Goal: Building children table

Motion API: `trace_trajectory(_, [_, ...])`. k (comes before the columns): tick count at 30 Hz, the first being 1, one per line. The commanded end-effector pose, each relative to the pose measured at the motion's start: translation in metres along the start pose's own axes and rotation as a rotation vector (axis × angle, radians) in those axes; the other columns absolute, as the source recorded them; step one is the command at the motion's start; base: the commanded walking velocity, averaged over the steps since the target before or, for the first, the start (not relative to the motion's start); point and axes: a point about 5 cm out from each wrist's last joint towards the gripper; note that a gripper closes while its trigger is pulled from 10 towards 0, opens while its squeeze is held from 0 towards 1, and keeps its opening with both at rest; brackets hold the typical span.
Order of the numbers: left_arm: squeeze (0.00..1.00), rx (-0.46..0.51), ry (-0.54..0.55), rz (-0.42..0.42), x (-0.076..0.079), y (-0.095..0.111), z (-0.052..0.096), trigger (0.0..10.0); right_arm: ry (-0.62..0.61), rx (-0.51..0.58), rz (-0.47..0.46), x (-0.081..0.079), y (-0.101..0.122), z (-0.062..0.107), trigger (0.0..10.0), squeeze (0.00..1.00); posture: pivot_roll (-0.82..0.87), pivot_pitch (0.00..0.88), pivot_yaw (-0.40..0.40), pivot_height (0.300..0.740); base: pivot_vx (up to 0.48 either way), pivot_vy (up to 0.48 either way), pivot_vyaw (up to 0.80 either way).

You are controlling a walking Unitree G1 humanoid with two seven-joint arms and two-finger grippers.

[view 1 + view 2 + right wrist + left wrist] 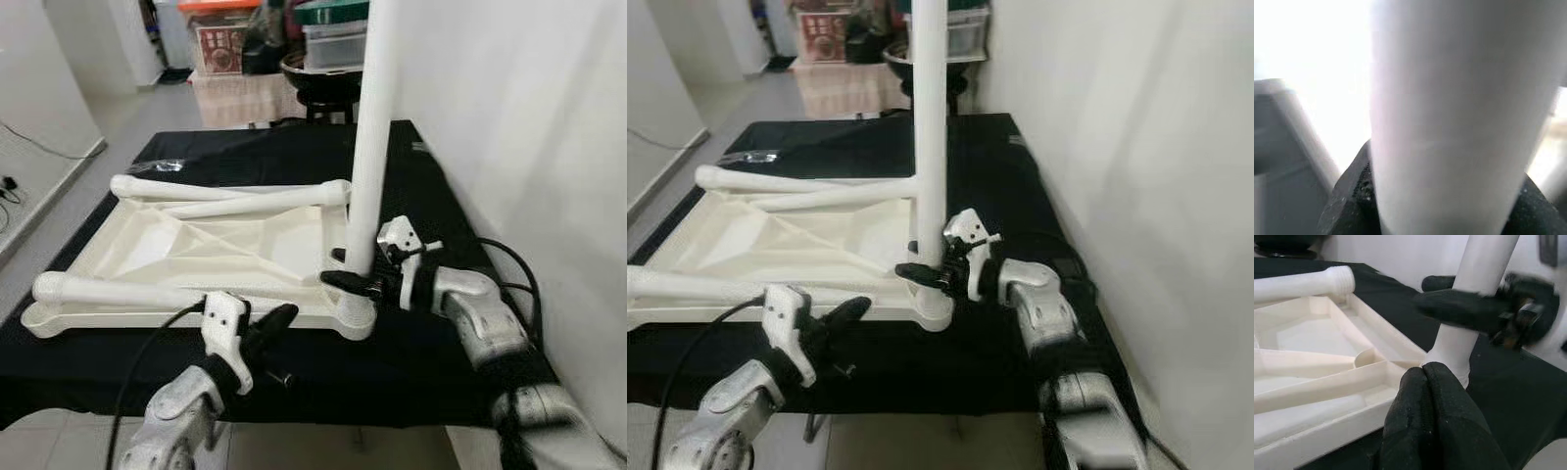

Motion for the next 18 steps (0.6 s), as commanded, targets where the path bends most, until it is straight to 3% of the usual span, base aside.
trace_trajectory(1, [0.00,-0.007,-0.008,0.010,-0.002,-0.001,0.000,10.0,-0.159,-0.023,-0.004,0.011,-0.003,0.001,0.0,0.00,-0.08,0.000,0.037,0.740,0.000,0.000,0.00])
trace_trajectory(2, [0.00,-0.007,-0.008,0.010,-0.002,-0.001,0.000,10.0,-0.159,-0.023,-0.004,0.011,-0.003,0.001,0.0,0.00,-0.08,0.000,0.037,0.740,0.000,0.000,0.00])
trace_trajectory(4, [0.00,-0.007,-0.011,0.012,-0.002,-0.001,-0.001,10.0,-0.176,-0.063,-0.111,0.023,-0.011,-0.001,0.0,0.00,-0.08,0.000,0.040,0.740,0.000,0.000,0.00])
trace_trajectory(11, [0.00,-0.010,-0.019,0.011,-0.001,-0.003,-0.002,10.0,-0.120,-0.098,-0.069,0.018,-0.012,-0.007,0.3,0.00,-0.06,0.000,0.020,0.740,0.000,0.000,0.00])
trace_trajectory(12, [0.00,-0.008,-0.011,0.011,-0.001,-0.003,-0.002,10.0,-0.070,-0.093,-0.080,0.011,-0.009,-0.006,10.0,0.65,-0.06,0.000,0.021,0.740,0.000,0.000,0.00])
trace_trajectory(15, [0.00,-0.008,-0.008,0.010,0.000,-0.003,-0.002,10.0,-0.042,-0.092,-0.087,0.007,-0.007,-0.005,10.0,0.65,-0.06,0.000,0.021,0.740,0.000,0.000,0.00])
trace_trajectory(16, [0.00,-0.009,-0.010,0.011,0.001,-0.004,-0.002,10.0,0.096,-0.071,-0.102,0.000,0.001,-0.006,10.0,1.00,-0.05,0.000,0.021,0.740,0.000,0.000,0.00])
trace_trajectory(17, [0.00,-0.010,-0.014,0.013,0.001,-0.004,-0.002,10.0,0.222,-0.067,-0.095,-0.003,0.008,-0.006,10.0,1.00,-0.05,0.000,0.022,0.740,0.000,0.000,0.00])
trace_trajectory(18, [0.00,-0.010,-0.014,0.013,0.001,-0.004,-0.002,10.0,0.222,-0.067,-0.095,-0.003,0.008,-0.006,10.0,1.00,-0.05,0.000,0.022,0.740,0.000,0.000,0.00])
Point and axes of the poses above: a point about 5 cm out from each wrist's last joint towards the gripper, its own z axis pointing back from the gripper into the wrist, its own y axis along the axis of the wrist's last joint, x = y × z, and after that the axes turned 15 degrees about -z, right-handed
